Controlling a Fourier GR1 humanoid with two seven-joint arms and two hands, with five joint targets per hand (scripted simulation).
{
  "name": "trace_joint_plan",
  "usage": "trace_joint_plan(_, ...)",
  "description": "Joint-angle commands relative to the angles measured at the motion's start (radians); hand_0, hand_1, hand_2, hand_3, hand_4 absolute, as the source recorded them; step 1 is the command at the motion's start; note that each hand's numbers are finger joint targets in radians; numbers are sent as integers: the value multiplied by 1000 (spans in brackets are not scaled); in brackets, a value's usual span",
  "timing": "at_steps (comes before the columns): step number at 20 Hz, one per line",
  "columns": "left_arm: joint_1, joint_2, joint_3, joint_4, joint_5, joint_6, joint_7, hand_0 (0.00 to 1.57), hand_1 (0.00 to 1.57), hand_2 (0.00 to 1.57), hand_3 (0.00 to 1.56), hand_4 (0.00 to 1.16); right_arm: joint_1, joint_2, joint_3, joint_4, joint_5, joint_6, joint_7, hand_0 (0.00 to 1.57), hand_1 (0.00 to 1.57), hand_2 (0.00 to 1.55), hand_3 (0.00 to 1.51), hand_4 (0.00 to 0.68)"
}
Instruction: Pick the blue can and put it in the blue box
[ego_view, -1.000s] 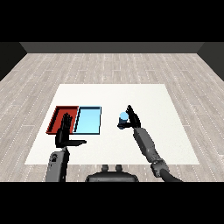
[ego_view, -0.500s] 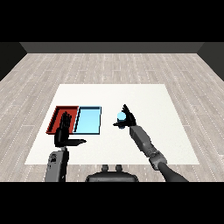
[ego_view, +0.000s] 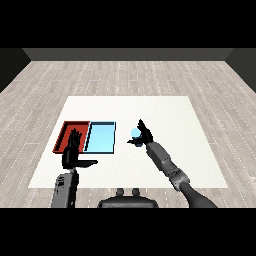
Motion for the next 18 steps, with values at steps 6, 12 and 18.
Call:
trace_joint_plan(6,7,-10,11,-16,-5,24,-5,0,0,0,0,0,-46,0,71,28,-25,-240,90,1392,1392,1408,1338,431)
trace_joint_plan(12,21,-21,-9,21,-23,7,-67,0,0,0,0,0,-68,0,218,95,68,-348,156,1493,1493,1531,1487,535)
trace_joint_plan(18,-18,-6,5,-4,15,6,18,0,0,0,0,0,-97,0,208,102,58,-352,144,1546,1546,1526,1466,551)
